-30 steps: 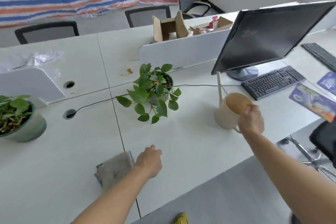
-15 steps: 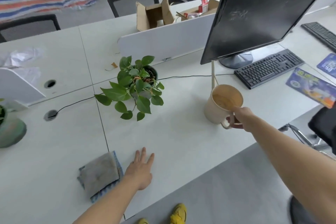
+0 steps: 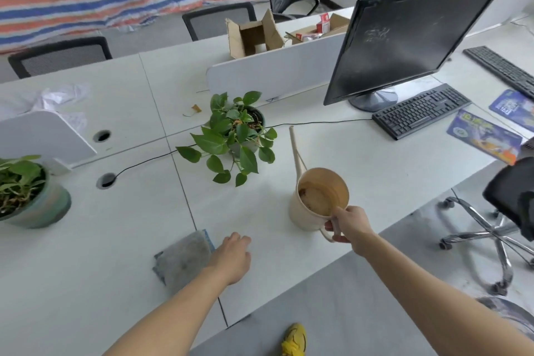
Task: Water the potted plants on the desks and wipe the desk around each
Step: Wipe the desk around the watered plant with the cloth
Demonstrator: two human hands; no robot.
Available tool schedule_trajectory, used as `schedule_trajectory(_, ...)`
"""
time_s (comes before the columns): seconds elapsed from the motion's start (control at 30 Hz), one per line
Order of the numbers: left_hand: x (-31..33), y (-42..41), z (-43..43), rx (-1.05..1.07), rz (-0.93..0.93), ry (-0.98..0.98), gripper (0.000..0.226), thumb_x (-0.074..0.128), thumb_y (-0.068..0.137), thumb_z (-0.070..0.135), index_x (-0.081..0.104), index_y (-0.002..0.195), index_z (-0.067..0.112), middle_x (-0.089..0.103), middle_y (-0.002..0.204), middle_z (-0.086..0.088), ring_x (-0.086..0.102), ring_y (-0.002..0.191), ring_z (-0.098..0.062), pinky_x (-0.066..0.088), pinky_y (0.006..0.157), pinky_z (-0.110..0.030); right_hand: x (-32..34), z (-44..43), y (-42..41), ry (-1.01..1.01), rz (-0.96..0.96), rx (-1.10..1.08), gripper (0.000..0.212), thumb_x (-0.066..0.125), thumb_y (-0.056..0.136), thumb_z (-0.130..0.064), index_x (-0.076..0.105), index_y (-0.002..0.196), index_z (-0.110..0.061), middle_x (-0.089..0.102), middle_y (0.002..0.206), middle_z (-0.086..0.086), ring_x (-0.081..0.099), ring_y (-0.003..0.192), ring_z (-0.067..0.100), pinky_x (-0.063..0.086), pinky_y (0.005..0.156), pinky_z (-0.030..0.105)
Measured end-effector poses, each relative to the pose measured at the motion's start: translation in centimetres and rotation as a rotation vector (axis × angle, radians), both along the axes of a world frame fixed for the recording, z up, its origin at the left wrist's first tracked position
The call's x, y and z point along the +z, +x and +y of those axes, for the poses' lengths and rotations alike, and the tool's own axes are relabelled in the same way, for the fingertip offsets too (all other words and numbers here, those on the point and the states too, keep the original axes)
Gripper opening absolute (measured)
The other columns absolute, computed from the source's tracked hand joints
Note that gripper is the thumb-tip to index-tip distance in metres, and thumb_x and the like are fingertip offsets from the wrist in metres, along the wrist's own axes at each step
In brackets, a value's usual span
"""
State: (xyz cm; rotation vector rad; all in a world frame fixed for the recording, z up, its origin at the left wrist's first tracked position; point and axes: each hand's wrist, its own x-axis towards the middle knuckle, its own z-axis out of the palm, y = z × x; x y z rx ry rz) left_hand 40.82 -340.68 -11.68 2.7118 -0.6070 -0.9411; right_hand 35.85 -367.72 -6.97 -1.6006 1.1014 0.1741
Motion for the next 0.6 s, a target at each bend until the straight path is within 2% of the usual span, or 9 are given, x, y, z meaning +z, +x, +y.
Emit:
schedule_trajectory(0.13,1.4,-0.5,2.6,0.07,-0.047,-0.102,0.042,0.038,0.101,0.021,0.043,0.142,0.014,0.042,0.141,-0.006,0.042,0.13,-0.023,0.038,0.103,-0.033,0.3,5.3,-2.5,0.017,0.008,0.041,0.026,0.046,0.091,-0.003,0.061,0.105,0.013,0.064,0.077,0.017,0.063,0.068,0.024,0.051,0.058,0.034)
schedule_trajectory(0.27,2.5,-1.0,5.5,0.135,-0.059,-0.174,0.041,0.038,0.099,0.021,0.048,0.138,0.015,0.047,0.138,-0.005,0.05,0.122,-0.025,0.044,0.1,-0.039,0.1,10.1,-4.4,0.047,-0.003,0.061,0.023,0.048,0.091,-0.004,0.061,0.103,0.011,0.063,0.075,0.016,0.062,0.066,0.023,0.051,0.059,0.035)
schedule_trajectory(0.43,3.8,-1.7,8.4,0.161,-0.136,-0.258,0.037,0.036,0.101,0.021,0.05,0.134,0.013,0.052,0.132,-0.006,0.05,0.12,-0.023,0.042,0.098,-0.032,-0.2,15.3,-5.6,0.058,0.003,0.107,0.019,0.047,0.091,-0.005,0.059,0.099,0.007,0.062,0.073,0.015,0.061,0.065,0.022,0.049,0.058,0.035)
schedule_trajectory(0.6,5.0,-2.6,9.0,0.14,-0.177,-0.324,0.033,0.036,0.102,0.028,0.049,0.13,0.017,0.052,0.123,-0.003,0.051,0.113,-0.02,0.044,0.094,-0.035,-0.3,19.0,-5.5,0.055,0.002,0.163,0.021,0.047,0.091,-0.009,0.058,0.103,0.003,0.063,0.069,0.012,0.059,0.064,0.023,0.045,0.054,0.03)
